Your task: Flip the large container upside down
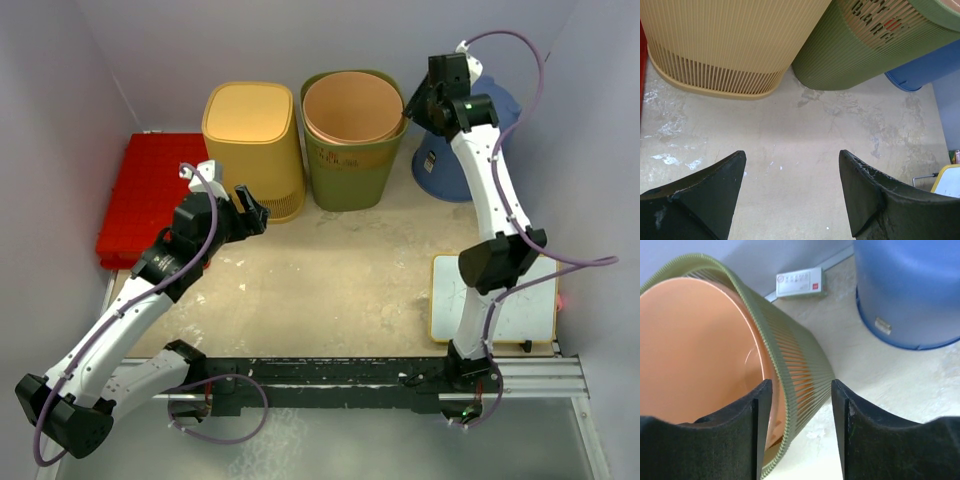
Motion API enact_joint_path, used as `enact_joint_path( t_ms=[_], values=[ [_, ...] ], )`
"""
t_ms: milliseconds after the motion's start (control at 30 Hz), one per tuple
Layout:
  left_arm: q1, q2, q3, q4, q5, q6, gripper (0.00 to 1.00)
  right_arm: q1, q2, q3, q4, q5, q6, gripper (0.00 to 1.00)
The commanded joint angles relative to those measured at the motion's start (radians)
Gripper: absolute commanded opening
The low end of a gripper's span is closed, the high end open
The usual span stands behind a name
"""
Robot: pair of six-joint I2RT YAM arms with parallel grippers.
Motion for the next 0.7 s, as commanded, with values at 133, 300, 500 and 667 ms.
enact_joint_path(
  t_ms=[133,300,500,667],
  values=[
    [-0.001,0.017,0.003,0.067,0.012,-0.009,0.73,-0.014,-0.255,-0.167,0.291,0.008,-0.137,0.56],
    [-0.001,0.036,0.005,0.077,0.026,-0.015,0.73,-0.006,-0.200,-0.067,0.204,-0.066,-0.087,0.54],
    [-0.001,0.045,0.005,0.081,0.031,-0.020,0.73,0.014,-0.137,-0.052,0.169,-0.111,-0.044,0.51],
    [-0.001,0.039,0.005,0.071,0.021,-0.021,0.73,0.024,-0.104,-0.056,0.164,-0.133,-0.036,0.48]
  ],
)
